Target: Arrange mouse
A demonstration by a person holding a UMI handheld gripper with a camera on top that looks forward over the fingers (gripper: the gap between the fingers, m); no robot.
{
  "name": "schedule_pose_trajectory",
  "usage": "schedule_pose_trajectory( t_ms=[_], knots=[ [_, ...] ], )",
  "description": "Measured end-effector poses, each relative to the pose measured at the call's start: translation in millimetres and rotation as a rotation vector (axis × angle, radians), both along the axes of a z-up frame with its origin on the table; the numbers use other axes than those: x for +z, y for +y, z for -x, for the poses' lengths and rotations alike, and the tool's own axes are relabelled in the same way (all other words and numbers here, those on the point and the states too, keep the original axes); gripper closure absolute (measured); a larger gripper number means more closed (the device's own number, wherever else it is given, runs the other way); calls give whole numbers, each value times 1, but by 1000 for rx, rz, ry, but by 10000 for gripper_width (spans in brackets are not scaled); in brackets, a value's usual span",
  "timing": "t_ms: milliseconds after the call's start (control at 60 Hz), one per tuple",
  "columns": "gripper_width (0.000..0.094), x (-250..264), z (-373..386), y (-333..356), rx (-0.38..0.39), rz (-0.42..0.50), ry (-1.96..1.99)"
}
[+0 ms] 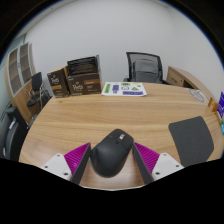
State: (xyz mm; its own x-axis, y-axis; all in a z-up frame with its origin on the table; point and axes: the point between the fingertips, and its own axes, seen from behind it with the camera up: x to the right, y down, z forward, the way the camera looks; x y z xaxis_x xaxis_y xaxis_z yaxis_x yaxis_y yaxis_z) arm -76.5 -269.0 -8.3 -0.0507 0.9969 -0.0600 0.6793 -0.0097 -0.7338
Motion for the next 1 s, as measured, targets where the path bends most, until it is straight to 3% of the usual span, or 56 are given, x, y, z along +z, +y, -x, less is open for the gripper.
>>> schedule_pose_trajectory(
  t_ms=[200, 333, 467, 800, 1000],
  knots=[
    [83, 2, 11, -4, 8, 23, -5],
    [259, 2, 15, -1, 0, 22, 2],
    [297, 2, 14, -1, 10, 20, 13],
    [552, 3, 11, -6, 61, 36, -4],
    [587, 5, 6, -3, 40, 30, -14]
  ],
)
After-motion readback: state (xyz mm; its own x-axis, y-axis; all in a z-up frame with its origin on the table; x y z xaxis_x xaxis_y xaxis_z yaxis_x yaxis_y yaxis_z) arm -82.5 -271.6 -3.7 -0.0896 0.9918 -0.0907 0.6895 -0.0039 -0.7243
